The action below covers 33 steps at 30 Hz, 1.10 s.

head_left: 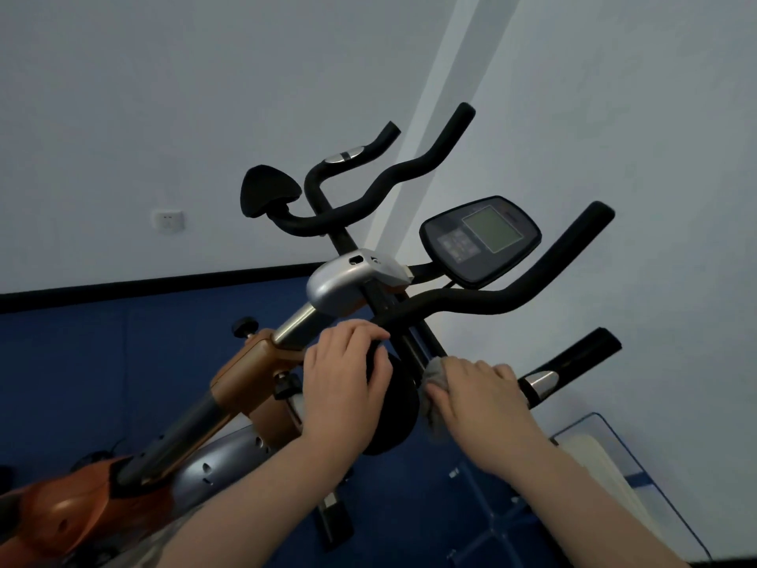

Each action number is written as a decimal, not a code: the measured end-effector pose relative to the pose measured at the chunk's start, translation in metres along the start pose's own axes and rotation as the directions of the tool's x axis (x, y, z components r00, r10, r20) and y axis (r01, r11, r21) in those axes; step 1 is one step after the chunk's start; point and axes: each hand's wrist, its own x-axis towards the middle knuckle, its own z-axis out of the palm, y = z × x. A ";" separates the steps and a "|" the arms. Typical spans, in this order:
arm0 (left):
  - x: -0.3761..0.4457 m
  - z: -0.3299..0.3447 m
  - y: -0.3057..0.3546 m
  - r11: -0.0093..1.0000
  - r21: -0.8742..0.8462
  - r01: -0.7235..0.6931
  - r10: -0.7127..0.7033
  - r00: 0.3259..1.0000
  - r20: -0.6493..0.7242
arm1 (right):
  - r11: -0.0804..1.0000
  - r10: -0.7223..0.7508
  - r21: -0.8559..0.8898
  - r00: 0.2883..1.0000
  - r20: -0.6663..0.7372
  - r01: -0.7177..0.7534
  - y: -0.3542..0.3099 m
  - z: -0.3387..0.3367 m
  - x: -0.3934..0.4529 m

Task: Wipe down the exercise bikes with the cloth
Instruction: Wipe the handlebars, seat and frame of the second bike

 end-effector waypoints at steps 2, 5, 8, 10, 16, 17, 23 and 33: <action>0.001 -0.001 -0.001 0.999 -0.042 0.013 -0.014 1.000 -0.008 | 0.987 0.056 0.153 0.998 0.016 -0.058 -0.011 0.001 0.022; 0.001 -0.001 -0.001 0.997 -0.076 0.008 -0.009 1.000 -0.014 | 0.864 0.145 0.470 0.983 0.109 -0.180 -0.017 -0.002 0.053; 0.001 -0.003 -0.002 0.996 -0.089 -0.007 0.006 1.000 -0.013 | 0.943 0.093 0.317 0.995 0.023 -0.096 -0.018 0.005 0.037; 0.002 -0.005 -0.001 0.996 -0.090 -0.019 0.017 1.000 -0.019 | 0.974 0.056 0.218 0.998 0.005 -0.056 -0.015 0.011 0.023; 0.004 -0.010 0.007 0.989 0.104 -0.100 0.093 0.993 0.078 | 0.890 0.159 0.436 0.987 -0.017 -0.136 -0.022 0.004 0.040; 0.005 -0.010 0.011 0.983 0.127 -0.131 0.117 0.987 0.111 | 0.913 0.150 0.391 0.987 -0.057 -0.116 -0.021 0.006 0.033; 0.015 0.000 0.043 0.990 0.013 -0.143 0.135 0.959 0.248 | 0.978 -0.192 0.031 0.952 -0.239 0.205 0.023 0.003 -0.031; 0.018 0.026 0.048 0.949 0.152 -0.276 0.183 0.874 0.450 | 0.995 -0.083 0.021 0.899 -0.429 0.102 0.077 0.021 -0.045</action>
